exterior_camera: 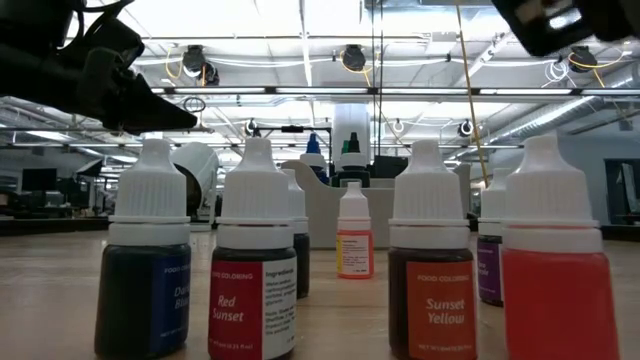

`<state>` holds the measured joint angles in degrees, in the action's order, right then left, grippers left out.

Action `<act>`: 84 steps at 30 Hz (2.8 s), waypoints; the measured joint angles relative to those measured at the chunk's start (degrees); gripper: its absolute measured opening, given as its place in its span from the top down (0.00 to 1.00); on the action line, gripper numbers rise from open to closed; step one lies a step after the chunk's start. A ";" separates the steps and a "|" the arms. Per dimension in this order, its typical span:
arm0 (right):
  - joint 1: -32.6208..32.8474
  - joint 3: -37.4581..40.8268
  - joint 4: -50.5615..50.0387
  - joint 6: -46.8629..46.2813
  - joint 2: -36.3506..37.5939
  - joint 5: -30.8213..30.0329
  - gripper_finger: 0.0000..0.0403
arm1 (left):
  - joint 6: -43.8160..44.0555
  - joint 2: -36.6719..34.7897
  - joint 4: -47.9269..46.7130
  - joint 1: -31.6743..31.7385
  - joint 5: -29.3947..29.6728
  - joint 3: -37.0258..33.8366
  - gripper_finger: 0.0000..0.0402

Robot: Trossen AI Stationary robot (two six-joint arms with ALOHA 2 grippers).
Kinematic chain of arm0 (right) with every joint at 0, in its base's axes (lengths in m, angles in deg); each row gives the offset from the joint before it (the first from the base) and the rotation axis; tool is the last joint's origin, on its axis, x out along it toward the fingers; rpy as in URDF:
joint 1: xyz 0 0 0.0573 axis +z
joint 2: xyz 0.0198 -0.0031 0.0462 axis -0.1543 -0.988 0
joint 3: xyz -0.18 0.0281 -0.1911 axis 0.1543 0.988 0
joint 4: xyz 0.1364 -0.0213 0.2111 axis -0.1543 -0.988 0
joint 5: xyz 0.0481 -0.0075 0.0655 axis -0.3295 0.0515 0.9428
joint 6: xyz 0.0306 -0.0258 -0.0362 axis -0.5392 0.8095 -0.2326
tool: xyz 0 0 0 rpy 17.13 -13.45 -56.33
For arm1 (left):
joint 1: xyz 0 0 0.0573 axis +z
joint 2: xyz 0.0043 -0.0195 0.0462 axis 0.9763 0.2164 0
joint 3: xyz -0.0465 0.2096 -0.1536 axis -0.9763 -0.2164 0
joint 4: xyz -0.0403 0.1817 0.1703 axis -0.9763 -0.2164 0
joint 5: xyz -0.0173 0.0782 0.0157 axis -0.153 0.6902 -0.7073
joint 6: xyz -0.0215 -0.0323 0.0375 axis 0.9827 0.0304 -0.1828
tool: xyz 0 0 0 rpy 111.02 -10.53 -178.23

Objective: Pick & Place food coloring
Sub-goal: Put the small green food coloring bottle into the gray bin

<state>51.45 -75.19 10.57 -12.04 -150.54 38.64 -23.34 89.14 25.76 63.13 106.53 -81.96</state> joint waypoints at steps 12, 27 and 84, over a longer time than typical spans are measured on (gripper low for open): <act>1.05 0.02 1.69 0.60 -5.50 1.21 0.47 | 0.15 0.00 -1.36 0.00 -0.01 0.00 0.98; 1.05 0.04 0.46 -0.88 -6.07 -1.82 0.70 | 0.37 0.00 -1.40 0.00 -0.04 0.02 0.98; -46.41 22.67 3.57 14.31 19.99 2.99 0.89 | -1.04 0.02 -0.80 0.00 0.04 0.05 0.98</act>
<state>5.03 -52.52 14.14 2.27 -130.55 41.63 -24.39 89.16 24.96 63.13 106.57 -81.91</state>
